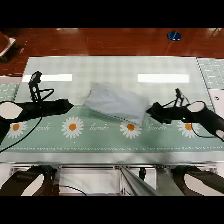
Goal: Fold the shirts.
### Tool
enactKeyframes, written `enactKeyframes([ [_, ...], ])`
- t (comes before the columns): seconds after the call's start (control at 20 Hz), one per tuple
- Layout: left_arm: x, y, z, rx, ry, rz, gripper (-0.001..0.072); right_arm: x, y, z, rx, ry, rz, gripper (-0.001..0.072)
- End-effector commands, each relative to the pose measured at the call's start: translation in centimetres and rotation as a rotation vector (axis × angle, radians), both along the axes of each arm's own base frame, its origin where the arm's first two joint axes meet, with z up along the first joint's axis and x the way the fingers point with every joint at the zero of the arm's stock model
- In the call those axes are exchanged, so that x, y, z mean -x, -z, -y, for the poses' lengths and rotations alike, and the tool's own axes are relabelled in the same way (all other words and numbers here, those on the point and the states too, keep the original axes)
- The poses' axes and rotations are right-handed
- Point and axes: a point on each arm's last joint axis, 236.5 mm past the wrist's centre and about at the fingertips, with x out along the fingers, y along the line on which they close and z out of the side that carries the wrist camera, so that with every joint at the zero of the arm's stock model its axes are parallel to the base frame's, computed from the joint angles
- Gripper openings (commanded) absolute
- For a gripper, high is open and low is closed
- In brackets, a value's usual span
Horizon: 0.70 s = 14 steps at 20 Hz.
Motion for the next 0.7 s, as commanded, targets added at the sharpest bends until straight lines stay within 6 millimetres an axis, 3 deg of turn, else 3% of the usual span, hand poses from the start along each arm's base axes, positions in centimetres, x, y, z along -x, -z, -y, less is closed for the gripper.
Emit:
enactKeyframes([
  [0.0,0.0,0.4,0.3,-0.002,0.006,-0.008,0.0017,-1.4,1.3,-3.9,-0.096,-0.062,-0.029,0.041],
  [0.1,0.0,0.6,0.3,-0.002,0.006,-0.014,0.0017,-1.8,1.5,-6.4,-0.121,-0.154,-0.052,0.0381],
  [0.2,0.0,0.6,0.3,-0.002,0.006,-0.015,0.0018,-2.9,0.4,-8.8,-0.142,-0.276,-0.007,0.0054],
  [0.3,0.0,0.6,0.3,-0.002,0.007,-0.015,0.0017,-5.1,-2.9,-10.6,-0.149,-0.378,0.098,0.0026],
  [0.45,0.0,0.6,0.3,-0.003,0.007,-0.016,0.0017,-8.8,-9.7,-11.7,-0.127,-0.48,0.25,0.0026],
  [0.65,0.0,0.7,0.3,-0.003,0.007,-0.018,0.0017,-14.6,-19.2,-9.4,0.008,-0.468,0.445,0.0026],
])
